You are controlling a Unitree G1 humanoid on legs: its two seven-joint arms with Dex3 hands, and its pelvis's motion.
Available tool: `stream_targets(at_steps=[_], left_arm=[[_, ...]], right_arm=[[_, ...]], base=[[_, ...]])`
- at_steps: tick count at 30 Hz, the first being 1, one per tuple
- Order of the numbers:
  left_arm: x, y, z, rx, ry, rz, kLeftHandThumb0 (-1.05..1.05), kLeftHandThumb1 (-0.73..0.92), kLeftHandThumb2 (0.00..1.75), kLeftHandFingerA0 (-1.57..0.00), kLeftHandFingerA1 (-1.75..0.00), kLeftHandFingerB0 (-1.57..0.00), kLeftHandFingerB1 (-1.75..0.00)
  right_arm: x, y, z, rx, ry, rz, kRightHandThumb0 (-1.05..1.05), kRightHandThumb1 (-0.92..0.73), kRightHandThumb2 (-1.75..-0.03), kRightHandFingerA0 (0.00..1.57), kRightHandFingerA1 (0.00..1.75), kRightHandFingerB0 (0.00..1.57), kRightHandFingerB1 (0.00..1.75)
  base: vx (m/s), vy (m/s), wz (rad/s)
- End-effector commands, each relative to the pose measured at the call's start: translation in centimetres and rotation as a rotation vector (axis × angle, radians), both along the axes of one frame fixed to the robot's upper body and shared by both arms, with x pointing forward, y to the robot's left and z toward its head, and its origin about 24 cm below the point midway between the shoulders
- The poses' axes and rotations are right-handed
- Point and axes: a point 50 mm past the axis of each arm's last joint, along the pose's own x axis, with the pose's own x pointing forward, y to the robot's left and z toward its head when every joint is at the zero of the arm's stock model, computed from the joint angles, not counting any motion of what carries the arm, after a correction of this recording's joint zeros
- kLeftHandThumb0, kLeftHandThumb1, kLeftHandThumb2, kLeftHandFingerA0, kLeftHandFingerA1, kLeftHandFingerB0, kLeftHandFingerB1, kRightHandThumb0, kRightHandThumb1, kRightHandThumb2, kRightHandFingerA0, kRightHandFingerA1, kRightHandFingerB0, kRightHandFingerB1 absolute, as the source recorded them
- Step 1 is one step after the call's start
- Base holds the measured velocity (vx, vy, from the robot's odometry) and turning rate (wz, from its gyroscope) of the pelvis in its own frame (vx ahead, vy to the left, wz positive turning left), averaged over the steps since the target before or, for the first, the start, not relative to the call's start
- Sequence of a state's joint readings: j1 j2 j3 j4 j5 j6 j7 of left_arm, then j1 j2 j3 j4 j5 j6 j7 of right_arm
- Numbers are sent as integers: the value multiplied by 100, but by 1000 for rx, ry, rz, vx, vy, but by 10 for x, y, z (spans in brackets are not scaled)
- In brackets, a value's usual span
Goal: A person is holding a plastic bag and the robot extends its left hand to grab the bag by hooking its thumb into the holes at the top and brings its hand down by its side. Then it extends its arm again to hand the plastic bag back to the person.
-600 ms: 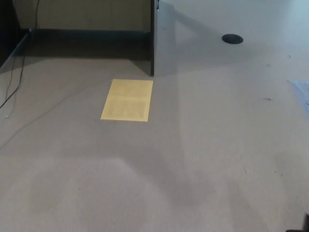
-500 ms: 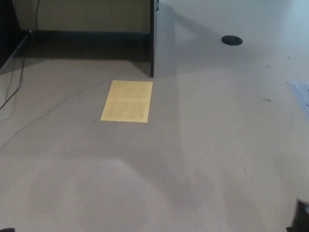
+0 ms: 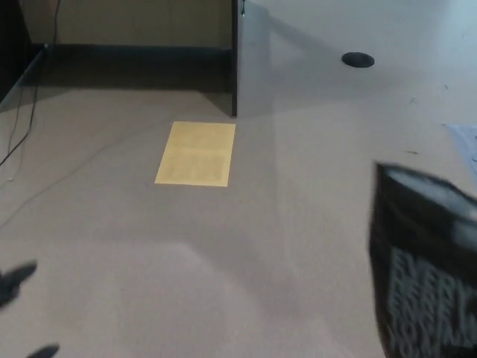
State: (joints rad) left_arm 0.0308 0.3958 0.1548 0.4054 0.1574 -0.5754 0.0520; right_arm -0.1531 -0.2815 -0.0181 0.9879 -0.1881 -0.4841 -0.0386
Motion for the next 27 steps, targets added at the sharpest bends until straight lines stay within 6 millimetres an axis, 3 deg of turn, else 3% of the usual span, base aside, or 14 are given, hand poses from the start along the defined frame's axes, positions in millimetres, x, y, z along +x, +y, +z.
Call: stream_targets(at_steps=[1,6,7,9,10,11,14,15,18,19,27], left_arm=[[5,-13,55,83,-215,-89,-24,28,85,-9,-51,-9,-49],[7,-30,90,133,-341,-132,-28,28,86,-7,-51,-6,-49],[8,-35,100,132,-367,-150,-50,48,55,-19,-31,-21,-29],[8,-39,107,127,-384,-163,-50,48,55,-18,-30,-20,-29],[10,-46,121,141,-427,-187,-49,48,55,-18,-30,-20,-29],[10,-51,130,149,-456,-201,-49,46,54,-19,-30,-20,-29],[11,-65,147,170,-513,-233,-49,46,54,-18,-30,-19,-28],[13,-71,156,184,-541,-243,-29,26,84,-2,-49,-2,-48],[14,-90,181,213,-610,-277,-31,28,86,-1,-50,0,-47],[15,-94,188,226,-633,-292,-31,30,87,-1,-50,0,-47],[10,-130,230,214,-790,-349,-32,30,87,-1,-50,0,-47]], right_arm=[[-3,-11,7,-29,-49,-6,-50,-73,-62,58,49,37,35],[-9,-11,3,-31,-35,6,-48,-73,-62,59,49,36,35],[-11,-11,2,-22,-27,2,-49,-73,-62,59,48,36,35],[-13,-10,0,-20,-18,0,-49,-73,-62,59,47,36,35],[-16,-11,-2,-17,-14,-3,-55,-60,-88,53,59,31,48],[-18,-11,-3,-13,-10,-6,-48,-73,-62,59,48,37,35],[-26,-13,-6,-9,3,-1,-48,-71,-61,56,49,34,35],[-28,-13,-7,-10,8,-2,-54,-60,-87,53,59,31,48],[-33,-13,-10,-19,21,-7,-55,-60,-88,53,59,31,48],[-33,-13,-10,-18,22,-5,-49,-73,-62,59,48,36,35],[-36,-14,-11,-14,24,-12,-49,-73,-62,55,47,36,35]], base=[[0,0,0],[0,0,0],[0,0,0],[0,0,0],[0,0,0],[0,0,0],[0,0,0],[0,0,0],[0,0,0],[0,0,0],[0,0,0]])
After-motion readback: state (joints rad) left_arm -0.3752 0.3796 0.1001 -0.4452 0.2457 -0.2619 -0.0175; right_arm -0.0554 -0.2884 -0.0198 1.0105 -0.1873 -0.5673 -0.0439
